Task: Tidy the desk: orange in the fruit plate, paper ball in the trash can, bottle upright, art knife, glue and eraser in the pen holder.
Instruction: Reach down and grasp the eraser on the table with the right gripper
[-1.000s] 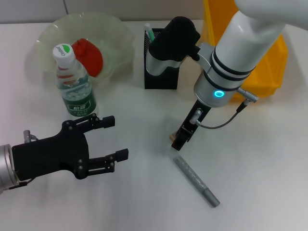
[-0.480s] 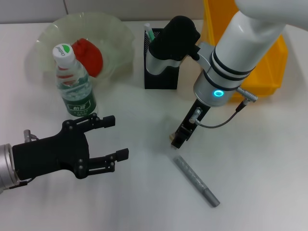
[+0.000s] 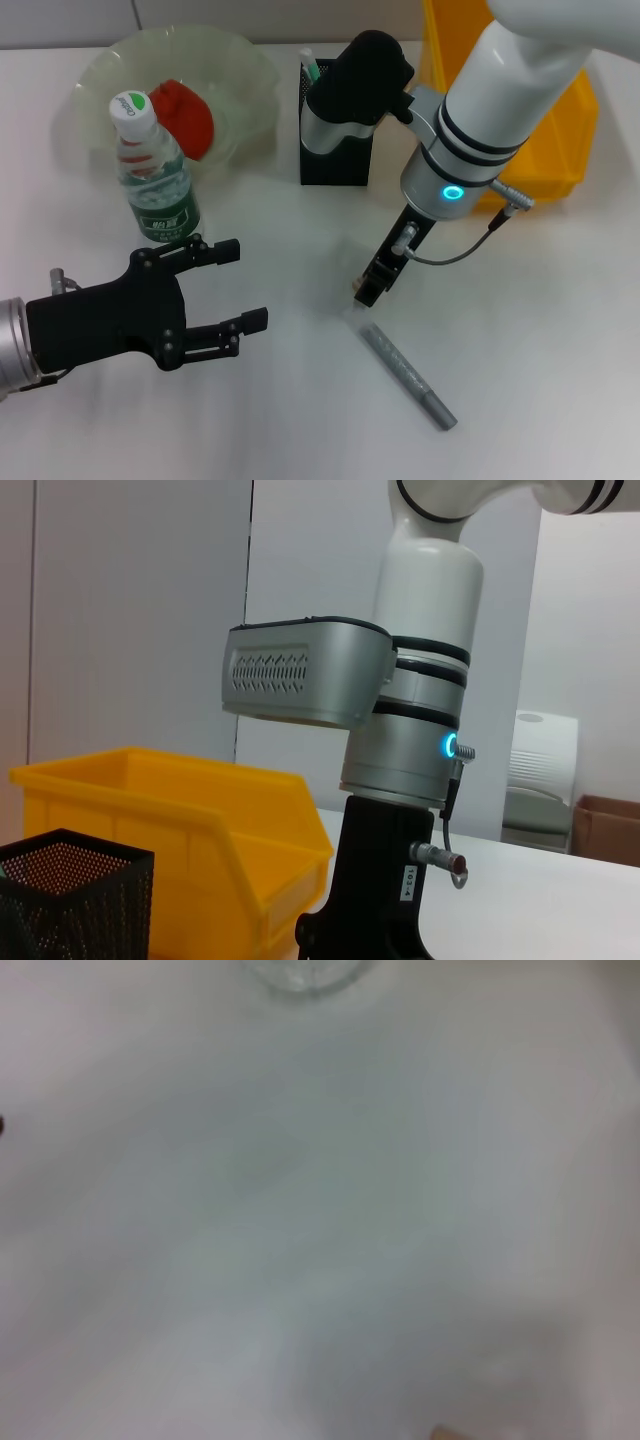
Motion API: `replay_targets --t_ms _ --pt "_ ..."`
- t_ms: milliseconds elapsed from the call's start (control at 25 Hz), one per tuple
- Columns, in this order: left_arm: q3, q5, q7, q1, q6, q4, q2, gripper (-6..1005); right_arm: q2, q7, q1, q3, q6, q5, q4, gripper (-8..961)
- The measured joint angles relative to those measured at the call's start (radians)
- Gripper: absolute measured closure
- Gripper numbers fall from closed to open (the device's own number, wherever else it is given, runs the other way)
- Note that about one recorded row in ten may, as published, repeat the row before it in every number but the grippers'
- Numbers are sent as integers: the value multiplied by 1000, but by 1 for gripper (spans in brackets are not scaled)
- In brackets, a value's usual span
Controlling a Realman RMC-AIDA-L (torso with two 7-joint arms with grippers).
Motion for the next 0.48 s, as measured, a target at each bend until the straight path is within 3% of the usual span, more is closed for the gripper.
replay_targets --t_ms 480 --pt "2 0 0 -1 -7 -12 0 180 0 -1 -4 0 -1 0 0 478"
